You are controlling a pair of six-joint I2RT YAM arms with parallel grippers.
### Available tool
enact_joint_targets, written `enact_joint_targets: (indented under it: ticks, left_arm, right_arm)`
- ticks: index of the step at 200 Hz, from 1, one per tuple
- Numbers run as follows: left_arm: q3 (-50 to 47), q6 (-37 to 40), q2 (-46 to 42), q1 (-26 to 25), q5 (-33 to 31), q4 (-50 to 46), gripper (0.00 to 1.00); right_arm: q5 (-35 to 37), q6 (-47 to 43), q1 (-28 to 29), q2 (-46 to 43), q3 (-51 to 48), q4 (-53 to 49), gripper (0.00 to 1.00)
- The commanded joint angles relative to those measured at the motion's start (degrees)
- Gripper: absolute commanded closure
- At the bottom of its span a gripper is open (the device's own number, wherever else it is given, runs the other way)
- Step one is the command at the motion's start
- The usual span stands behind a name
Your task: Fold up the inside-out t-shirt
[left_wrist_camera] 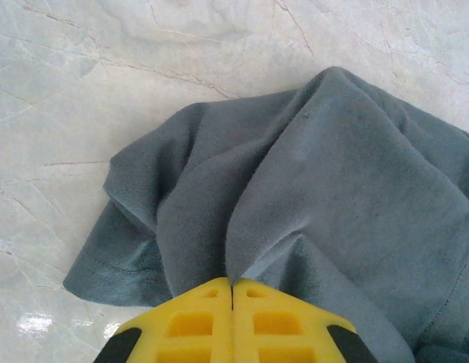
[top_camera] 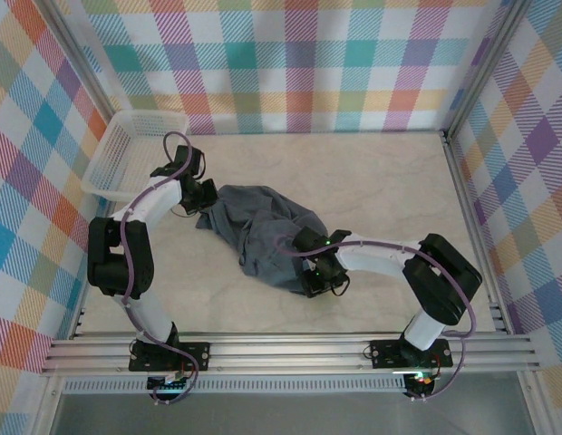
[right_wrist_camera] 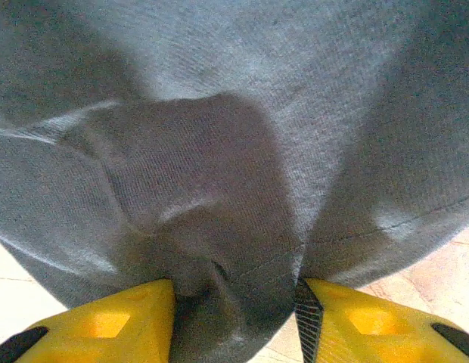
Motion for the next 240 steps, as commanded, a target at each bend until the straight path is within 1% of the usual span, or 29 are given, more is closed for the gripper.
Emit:
enact_joint_targets:
  ticks: [1,21,28,44,57,59,73,87,100,109,128,142,153,164,181,195,213,224,240]
  left_arm:
    - [-0.2,1.2,-0.4,0.2,0.1,-0.8,1.0]
    - [-0.1,1.3,-0.5,0.2,-0.3,-1.0,1.0]
    - [0.0,1.3,-0.4,0.2,-0.3,-1.1,1.0]
    - [-0.1,1.3,-0.5,0.2,-0.4,-1.1,1.0]
    - [-0.1,1.3,-0.5,0.2,-1.0,-1.3,1.0]
    - [-0.1,1.3,-0.5,0.1,-1.1,-1.4,1.0]
    - [0.6,1.6,0.0,0.4,-2.4,-2.3,1.0]
    - [2.5,1.5,0.8,1.1,-4.7,-4.5,1.0]
    - [4.3,1.3,1.7,2.6,-5.0,-6.0,1.0]
    - [5.4,1.0,1.8,3.8,-4.2,-6.3,1.0]
    - [7.9,0.3,1.3,5.7,-1.1,-7.0,1.0]
    - [10.4,0.2,0.4,6.0,2.5,-7.5,1.0]
    - [12.5,-0.2,-0.7,6.0,6.4,-7.4,1.0]
    - [14.9,-1.5,-2.3,6.0,9.7,-7.1,1.0]
    - [18.7,-3.6,-5.8,6.0,12.3,-5.7,1.0]
    - [22.8,-4.4,-8.7,6.0,11.7,-5.3,1.0]
    - [29.6,-4.7,-11.8,6.0,7.9,-6.1,1.0]
    - [34.0,-5.1,-13.3,6.0,5.7,-6.1,1.0]
    - [39.8,-6.3,-15.0,6.0,4.7,-4.5,1.0]
  right_arm:
    - [-1.0,-0.2,2.1,3.1,-0.8,-1.9,0.54]
    - [-0.2,0.2,3.0,5.0,-0.3,-2.9,0.59]
    - [0.2,0.5,3.2,5.6,-0.2,-3.3,0.63]
    - [2.0,0.9,3.3,5.5,0.3,-4.7,0.74]
    - [3.2,0.4,3.3,3.5,1.2,-5.6,0.83]
    - [3.3,0.4,3.3,3.3,1.3,-5.7,0.83]
    - [5.0,-0.4,3.2,-1.0,2.8,-7.1,1.0]
    - [7.4,-1.5,2.1,-7.2,5.4,-9.6,1.0]
    - [8.9,-1.8,-1.0,-14.5,7.6,-10.8,1.0]
    - [8.4,-1.5,-4.7,-20.2,8.9,-10.5,1.0]
    - [6.1,-1.8,-14.2,-32.6,10.8,-7.0,1.0]
    - [6.4,-5.4,-17.1,-38.2,12.7,-2.9,1.0]
    - [7.2,-8.8,-17.5,-39.8,15.3,-1.7,1.0]
    - [7.5,-11.2,-17.6,-39.4,18.8,-2.2,1.0]
    - [7.3,-14.0,-17.6,-38.0,24.1,-4.1,1.0]
    - [8.1,-15.0,-17.6,-38.2,27.7,-4.2,1.0]
    - [9.2,-15.9,-17.6,-40.0,31.5,-2.3,1.0]
    - [8.1,-16.7,-17.6,-41.4,33.6,-0.5,1.0]
    - [4.2,-17.1,-17.6,-44.3,35.5,3.0,1.0]
